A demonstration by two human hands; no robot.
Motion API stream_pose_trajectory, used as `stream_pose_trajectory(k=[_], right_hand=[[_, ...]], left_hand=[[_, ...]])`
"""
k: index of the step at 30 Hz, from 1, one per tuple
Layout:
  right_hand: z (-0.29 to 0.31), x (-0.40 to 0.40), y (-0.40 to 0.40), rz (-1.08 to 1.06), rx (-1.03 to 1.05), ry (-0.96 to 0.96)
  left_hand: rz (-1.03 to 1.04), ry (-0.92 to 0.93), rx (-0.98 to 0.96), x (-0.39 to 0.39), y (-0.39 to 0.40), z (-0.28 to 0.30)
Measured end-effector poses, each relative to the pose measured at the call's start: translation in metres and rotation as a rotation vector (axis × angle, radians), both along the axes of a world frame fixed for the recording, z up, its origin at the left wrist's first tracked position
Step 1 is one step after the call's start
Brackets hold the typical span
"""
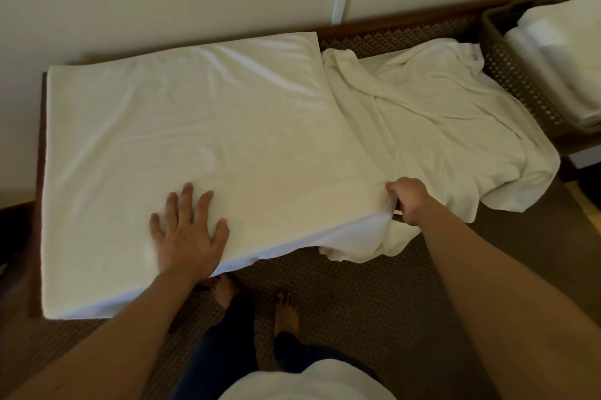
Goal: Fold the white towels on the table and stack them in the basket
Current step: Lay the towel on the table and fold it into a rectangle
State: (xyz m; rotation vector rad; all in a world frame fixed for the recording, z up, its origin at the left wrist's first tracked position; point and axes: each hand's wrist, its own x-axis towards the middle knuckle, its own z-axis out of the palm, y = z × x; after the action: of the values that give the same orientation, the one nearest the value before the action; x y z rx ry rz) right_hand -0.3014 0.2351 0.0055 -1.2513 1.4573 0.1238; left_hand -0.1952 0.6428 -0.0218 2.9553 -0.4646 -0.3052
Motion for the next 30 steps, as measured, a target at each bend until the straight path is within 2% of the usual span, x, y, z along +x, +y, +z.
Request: stream_pose_trajectory(k=[5, 9, 11, 15, 21, 24, 26, 28, 30], right_hand=[[-0.001, 0.014, 0.007, 0.044, -0.081, 0.002], [-0.007, 0.014, 0.013, 0.047, -0.063, -0.081], [-0.009, 0.013, 0.011, 0.084, -0.121, -0.103], [-0.013, 0.018, 0.010, 0.182, -0.344, -0.025], [-0.016, 0.022, 0.022, 0.308, -0.443, 0.121], [-0.007, 0.029, 0.036, 0.429, -0.690, 0.185], [-0.002, 0.036, 0.058, 0.532, -0.899, 0.032], [-0.005, 0.042, 0.087, 0.837, -0.968, -0.053], [-0.016, 0.041, 0.107, 1.090, -0.960, 0.019]], left_hand=[[0.040, 0.041, -0.038, 0.000, -0.008, 0.006], [0.068, 0.062, -0.055, 0.001, -0.015, 0.009], [0.052, 0.046, -0.058, 0.000, -0.010, 0.006], [-0.014, 0.022, -0.020, -0.001, 0.003, 0.000], [0.009, 0.040, -0.009, 0.000, -0.002, 0.003], [0.010, 0.019, -0.049, -0.006, -0.018, 0.009], [-0.090, -0.002, -0.070, -0.013, -0.039, 0.012], [-0.235, 0.001, -0.084, -0.021, -0.068, 0.012], [-0.349, 0.008, -0.052, -0.025, -0.092, 0.007]])
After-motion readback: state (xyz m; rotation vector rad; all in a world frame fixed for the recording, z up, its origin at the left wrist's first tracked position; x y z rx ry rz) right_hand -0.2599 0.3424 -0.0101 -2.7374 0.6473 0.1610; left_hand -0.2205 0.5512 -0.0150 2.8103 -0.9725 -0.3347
